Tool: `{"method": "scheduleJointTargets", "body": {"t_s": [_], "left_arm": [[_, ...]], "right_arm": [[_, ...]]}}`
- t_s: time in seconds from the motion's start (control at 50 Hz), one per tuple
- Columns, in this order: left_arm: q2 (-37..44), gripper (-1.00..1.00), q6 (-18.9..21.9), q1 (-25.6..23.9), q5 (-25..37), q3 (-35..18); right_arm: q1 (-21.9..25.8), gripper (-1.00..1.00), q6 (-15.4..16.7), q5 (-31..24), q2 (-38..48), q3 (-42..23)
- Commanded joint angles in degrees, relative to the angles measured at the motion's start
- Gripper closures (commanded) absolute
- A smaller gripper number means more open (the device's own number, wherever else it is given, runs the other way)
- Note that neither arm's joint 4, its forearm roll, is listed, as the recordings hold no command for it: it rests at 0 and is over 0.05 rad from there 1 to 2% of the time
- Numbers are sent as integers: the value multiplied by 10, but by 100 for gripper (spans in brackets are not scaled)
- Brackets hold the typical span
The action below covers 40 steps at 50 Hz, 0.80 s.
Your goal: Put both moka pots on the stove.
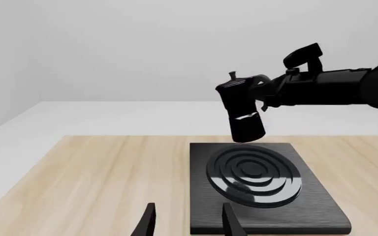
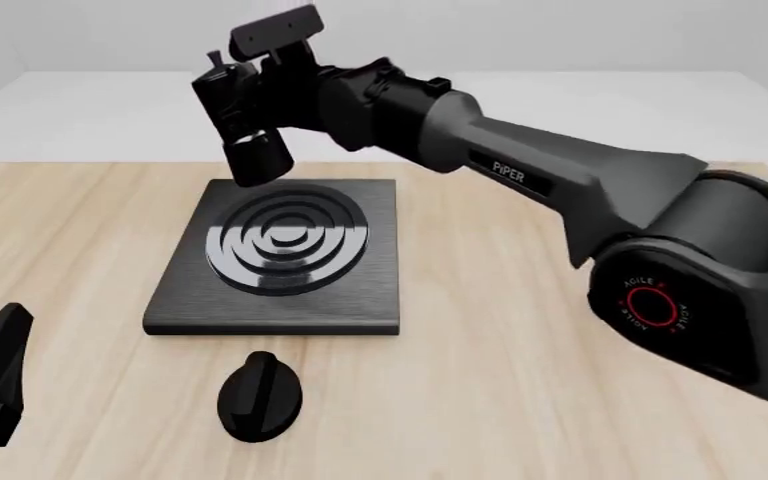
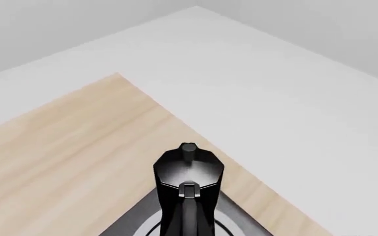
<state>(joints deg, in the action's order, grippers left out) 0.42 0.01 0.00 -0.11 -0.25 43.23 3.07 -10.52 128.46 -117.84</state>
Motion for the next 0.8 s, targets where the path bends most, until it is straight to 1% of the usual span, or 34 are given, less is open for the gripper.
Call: {"method": "scheduleJointTargets", "body": {"t_s": [0.02,0.06,0.14,0.26,0.34,0.4,0.48,0.6,0.72,0.8], "left_arm": [[0,-100,0,0,0,0],[0,-100,0,0,0,0],[0,-100,0,0,0,0],[0,-100,0,0,0,0],[0,-100,0,0,0,0],[0,-100,0,0,0,0],[0,-100,0,0,0,0],[0,-100,0,0,0,0],[0,-100,0,0,0,0],[0,-100,0,0,0,0]], "right_arm": [[-6,100,-12,-9,22,-60],[-6,100,-12,-6,20,-54],[-10,100,-17,-16,36,-77],[-11,100,-19,-15,35,-72],[-16,100,-21,-24,47,-91],[-15,100,-21,-22,46,-86],[-19,100,-26,-30,58,-104],[-14,100,-27,-14,44,-72],[-19,100,-29,-17,58,-81],[-20,100,-31,-14,59,-75]]}}
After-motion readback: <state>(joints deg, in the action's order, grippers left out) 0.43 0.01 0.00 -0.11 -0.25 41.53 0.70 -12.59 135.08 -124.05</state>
